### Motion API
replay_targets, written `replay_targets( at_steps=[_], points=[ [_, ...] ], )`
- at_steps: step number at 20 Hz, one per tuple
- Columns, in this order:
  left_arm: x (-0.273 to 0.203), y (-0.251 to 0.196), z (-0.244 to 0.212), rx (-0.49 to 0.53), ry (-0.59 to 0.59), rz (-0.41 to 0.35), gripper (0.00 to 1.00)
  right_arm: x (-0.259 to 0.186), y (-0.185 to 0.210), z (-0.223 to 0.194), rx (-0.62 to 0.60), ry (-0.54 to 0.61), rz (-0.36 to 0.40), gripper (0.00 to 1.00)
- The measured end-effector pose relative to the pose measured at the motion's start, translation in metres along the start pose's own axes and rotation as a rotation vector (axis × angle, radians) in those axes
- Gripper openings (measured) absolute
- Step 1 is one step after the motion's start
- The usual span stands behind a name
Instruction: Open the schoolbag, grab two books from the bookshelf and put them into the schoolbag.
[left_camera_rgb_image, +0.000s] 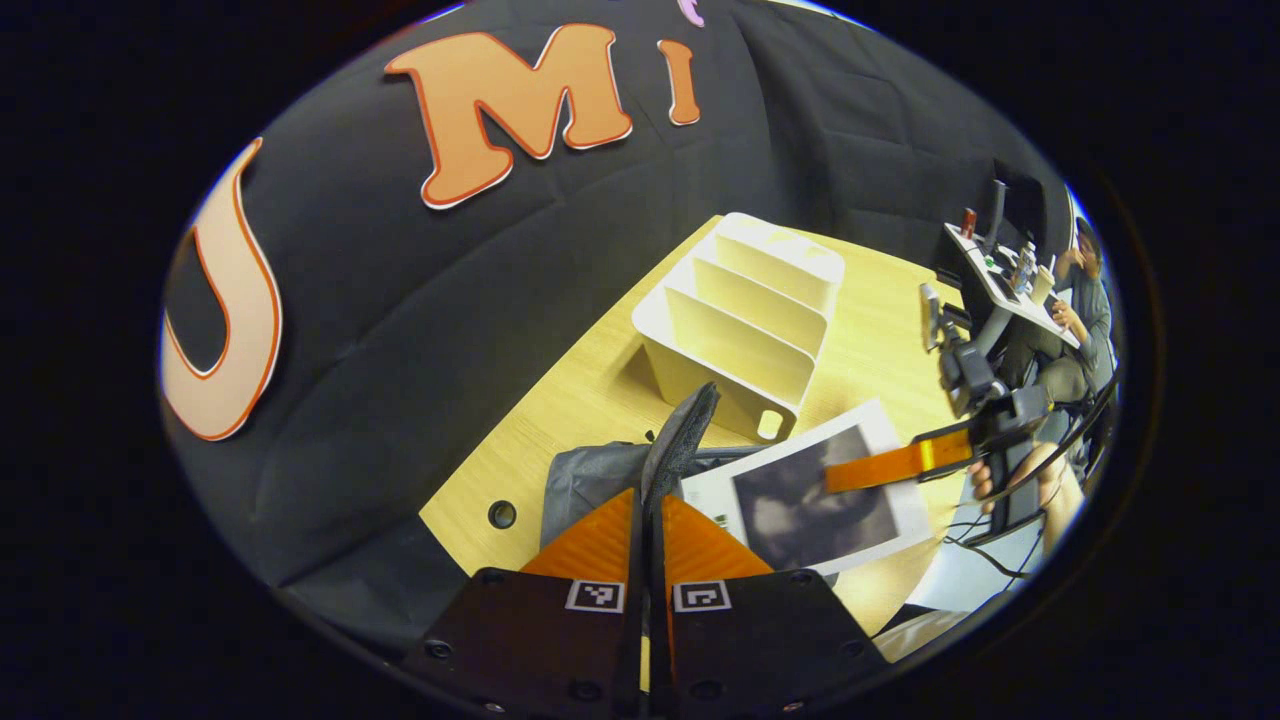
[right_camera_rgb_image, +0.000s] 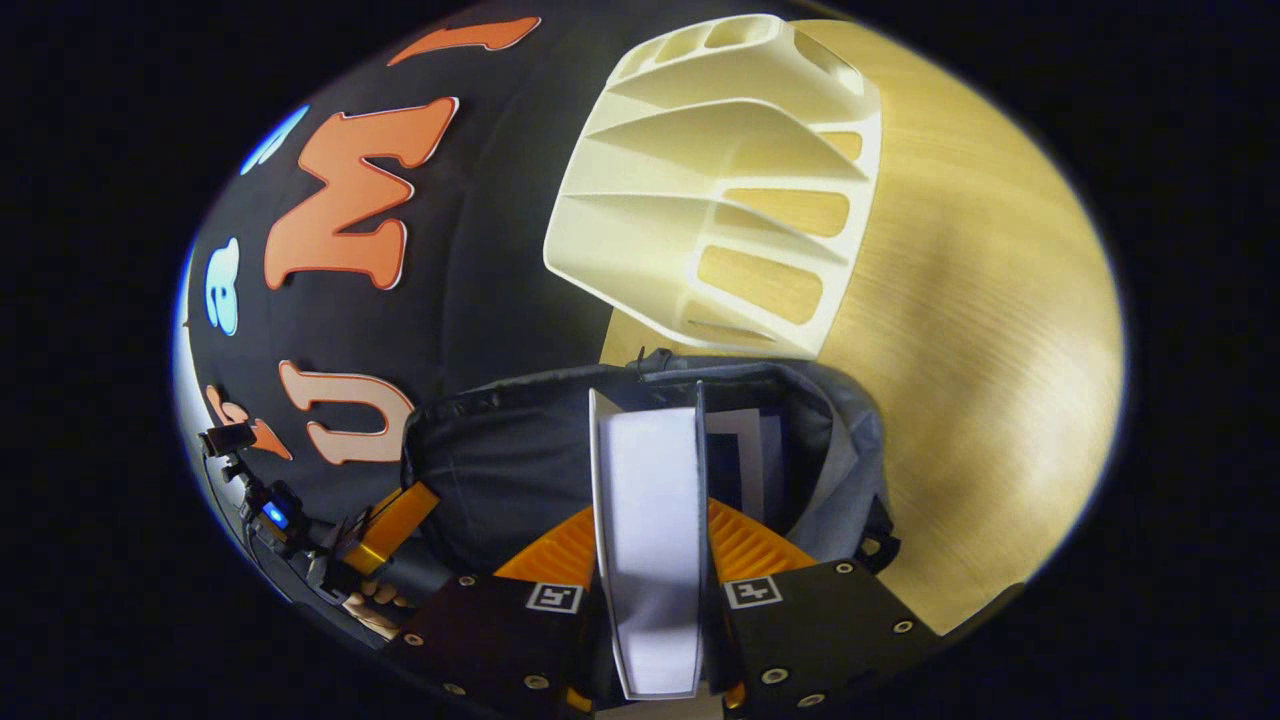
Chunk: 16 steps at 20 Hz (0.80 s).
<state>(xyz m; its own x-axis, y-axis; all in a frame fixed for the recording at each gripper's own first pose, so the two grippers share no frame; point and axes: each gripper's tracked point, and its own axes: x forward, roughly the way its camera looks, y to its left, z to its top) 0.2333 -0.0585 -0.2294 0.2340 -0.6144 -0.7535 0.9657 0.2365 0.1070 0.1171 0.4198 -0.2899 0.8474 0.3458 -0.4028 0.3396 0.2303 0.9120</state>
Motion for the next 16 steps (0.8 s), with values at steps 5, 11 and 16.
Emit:
replay_targets(
  at_steps=[5,11,16],
  points=[
    [-0.004,-0.028,0.007,0.024,-0.007,-0.043,0.04,0.033,-0.001,-0.006,0.032,-0.049,0.020,0.36],
    [-0.006,-0.050,0.015,0.108,-0.017,-0.045,0.03,0.068,-0.003,-0.004,0.120,-0.121,0.014,0.38],
    [-0.006,-0.051,0.009,0.100,-0.012,-0.033,0.03,0.079,-0.021,-0.006,0.099,-0.143,-0.160,0.48]
  ],
)
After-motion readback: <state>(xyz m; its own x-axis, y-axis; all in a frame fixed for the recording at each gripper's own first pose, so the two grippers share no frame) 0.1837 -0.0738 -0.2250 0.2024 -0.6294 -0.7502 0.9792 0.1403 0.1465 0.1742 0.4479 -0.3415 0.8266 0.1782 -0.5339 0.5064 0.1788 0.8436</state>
